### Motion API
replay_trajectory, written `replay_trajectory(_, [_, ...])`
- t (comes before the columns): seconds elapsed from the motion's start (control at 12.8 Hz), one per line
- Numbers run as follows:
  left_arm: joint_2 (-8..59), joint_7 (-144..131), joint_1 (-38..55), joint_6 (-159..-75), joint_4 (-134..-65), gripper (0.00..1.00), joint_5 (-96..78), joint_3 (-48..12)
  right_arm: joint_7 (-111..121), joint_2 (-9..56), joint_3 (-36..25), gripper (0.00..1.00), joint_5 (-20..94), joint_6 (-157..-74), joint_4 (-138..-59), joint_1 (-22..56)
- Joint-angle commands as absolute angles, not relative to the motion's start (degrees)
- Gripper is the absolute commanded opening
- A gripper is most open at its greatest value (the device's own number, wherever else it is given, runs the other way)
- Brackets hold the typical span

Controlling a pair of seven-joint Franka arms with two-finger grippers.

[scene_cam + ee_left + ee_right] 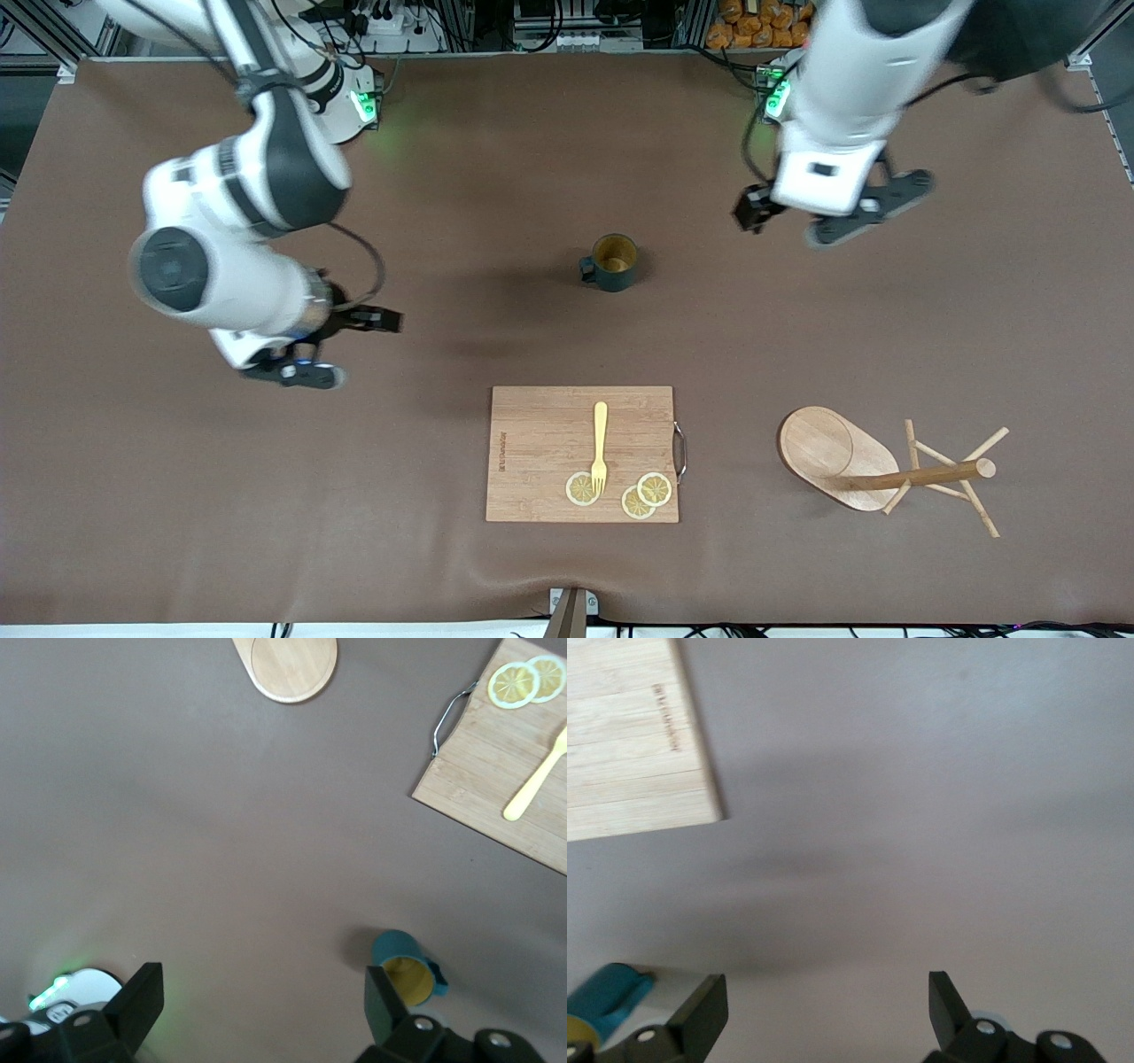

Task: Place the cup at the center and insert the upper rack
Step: 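Set the mug down and open the right gripper while the left gripper approaches, then move the left gripper down to the mug handle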

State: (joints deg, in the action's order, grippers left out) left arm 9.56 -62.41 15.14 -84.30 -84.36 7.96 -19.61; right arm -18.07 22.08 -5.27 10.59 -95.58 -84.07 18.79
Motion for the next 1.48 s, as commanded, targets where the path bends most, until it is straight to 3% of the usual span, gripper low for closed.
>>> replay_trajectory(0.0, [13.78,-74.05,21.77,-85.08,-83.41,1.0,13.08,-19.42,-8.82,16.01,-4.13,1.0,10.38,-95.89,-91.3,13.11])
replay_trajectory(0.23, [18.27,-84.69,28.19,-86.21,-82.97,1.0,16.86,-19.34,-7.91,13.81,-4.13,1.0,7.21,-95.89,-92.55,9.32])
replay_trajectory(0.47, [27.04,-99.0,36.01,-86.75,-77.71,1.0,19.58,-18.72,-7.65,10.64,-4.04,1.0,0.64,-96.41,-94.39,9.23])
replay_trajectory(0.86, [37.43,-117.48,46.91,-89.73,-75.06,1.0,26.53,-16.53,-0.63,7.3,-4.13,1.0,-0.09,-95.89,-94.66,5.89])
replay_trajectory(1.17, [43.67,-127.68,59.03,-94.73,-73.39,1.0,28.13,-7.32,4.48,4.75,-4.13,1.0,-0.88,-95.8,-96.06,2.03])
replay_trajectory(1.4, [48.24,-134.53,64.76,-97.73,-72.86,1.0,28.13,-1.25,4.48,-0.94,-4.13,1.0,-0.88,-95.89,-100.26,1.41])
